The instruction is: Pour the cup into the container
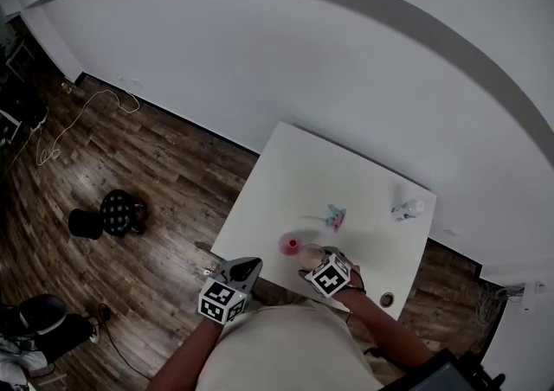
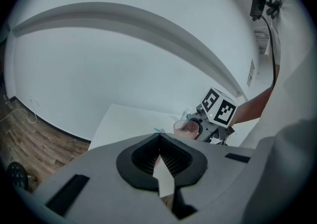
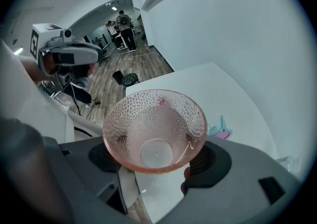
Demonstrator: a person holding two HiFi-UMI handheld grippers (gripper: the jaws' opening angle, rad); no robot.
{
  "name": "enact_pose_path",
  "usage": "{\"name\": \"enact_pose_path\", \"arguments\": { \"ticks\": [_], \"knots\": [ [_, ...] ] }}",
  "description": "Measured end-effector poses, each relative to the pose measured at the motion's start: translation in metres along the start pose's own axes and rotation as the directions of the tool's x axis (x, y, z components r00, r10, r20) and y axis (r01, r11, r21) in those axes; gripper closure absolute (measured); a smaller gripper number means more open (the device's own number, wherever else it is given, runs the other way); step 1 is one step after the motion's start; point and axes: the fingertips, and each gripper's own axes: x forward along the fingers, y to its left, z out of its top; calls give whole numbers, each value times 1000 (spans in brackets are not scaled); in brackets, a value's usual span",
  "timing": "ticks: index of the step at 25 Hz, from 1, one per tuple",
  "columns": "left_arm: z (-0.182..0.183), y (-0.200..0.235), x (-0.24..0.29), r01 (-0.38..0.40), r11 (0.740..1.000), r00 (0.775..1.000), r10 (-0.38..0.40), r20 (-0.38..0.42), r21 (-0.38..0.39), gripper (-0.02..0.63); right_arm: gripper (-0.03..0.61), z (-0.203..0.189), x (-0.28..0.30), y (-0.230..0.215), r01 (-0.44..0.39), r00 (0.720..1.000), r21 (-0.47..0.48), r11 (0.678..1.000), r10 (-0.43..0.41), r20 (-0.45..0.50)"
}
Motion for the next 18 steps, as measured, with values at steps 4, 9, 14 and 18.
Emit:
{"name": "enact_pose_path", "arguments": {
  "ticks": [4, 9, 14, 18],
  "knots": [
    [5, 3, -2, -4, 1000, 1000, 4, 11, 6, 601, 209, -2, 2, 5, -15, 999, -10, 1000, 14, -48],
    [3, 5, -2, -9, 1000, 1000, 9, 21, 12, 601, 210, -3, 7, 7, -26, 995, -19, 999, 25, -93],
    [7, 6, -13, -12, 1000, 1000, 12, 29, -16, 601, 210, -1, 9, 15, -43, 991, -16, 999, 41, -124],
    [4, 8, -6, -12, 1000, 999, 13, 38, -25, 601, 210, -8, 25, 10, -56, 986, -14, 998, 54, -155]
  ]
}}
